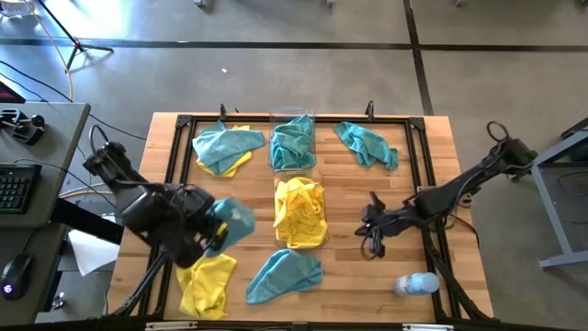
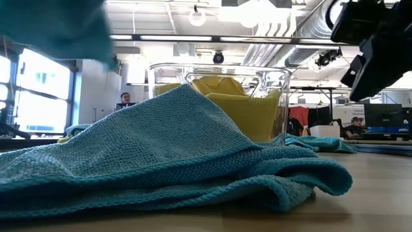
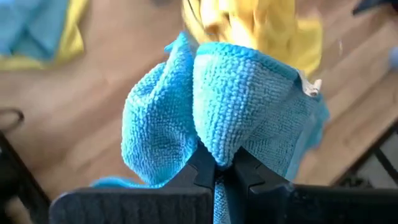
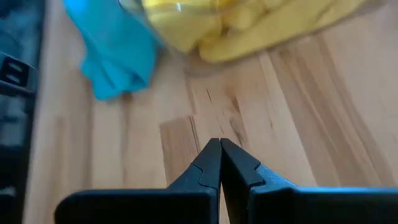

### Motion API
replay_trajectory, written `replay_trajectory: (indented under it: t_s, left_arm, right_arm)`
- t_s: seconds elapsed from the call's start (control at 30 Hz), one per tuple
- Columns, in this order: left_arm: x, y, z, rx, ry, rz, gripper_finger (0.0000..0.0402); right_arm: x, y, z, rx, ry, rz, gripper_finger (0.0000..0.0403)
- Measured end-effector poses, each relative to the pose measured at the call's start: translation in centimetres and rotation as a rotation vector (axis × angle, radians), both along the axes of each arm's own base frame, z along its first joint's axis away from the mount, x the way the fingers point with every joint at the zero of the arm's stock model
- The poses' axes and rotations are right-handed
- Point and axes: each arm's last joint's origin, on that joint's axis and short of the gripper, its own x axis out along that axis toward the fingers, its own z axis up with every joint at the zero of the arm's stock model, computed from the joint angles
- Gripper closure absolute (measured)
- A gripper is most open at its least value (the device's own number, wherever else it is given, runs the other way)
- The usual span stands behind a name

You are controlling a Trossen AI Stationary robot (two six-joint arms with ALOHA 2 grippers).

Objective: Sort microfiber towel by color & place in baskets
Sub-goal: Put the blue towel into the top transparent bin

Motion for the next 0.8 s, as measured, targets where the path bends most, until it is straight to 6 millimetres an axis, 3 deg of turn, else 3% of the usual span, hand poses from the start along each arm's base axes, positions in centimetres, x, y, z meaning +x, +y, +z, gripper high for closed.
replay_trajectory:
  t_s: [0.2, 0.33, 0.6, 0.8]
  left_arm:
    - [2.9, 4.2, 1.2, 0.104, 0.007, -0.011, 0.0401]
    - [5.4, 8.1, 2.2, 0.209, 0.0, -0.106, 0.0401]
    - [9.3, 19.3, 3.3, 0.36, -0.046, -0.267, 0.0401]
    - [11.0, 27.1, 1.8, 0.354, -0.094, -0.39, 0.0401]
  right_arm:
    - [-1.8, -2.2, 0.0, 0.101, -0.207, -0.018, 0.0403]
    - [-1.9, -3.3, 0.5, 0.124, -0.278, -0.072, 0.0403]
    - [-1.4, -4.5, 0.8, 0.148, -0.309, -0.165, 0.0403]
    - [-1.2, -5.5, 0.8, 0.144, -0.325, -0.299, 0.0403]
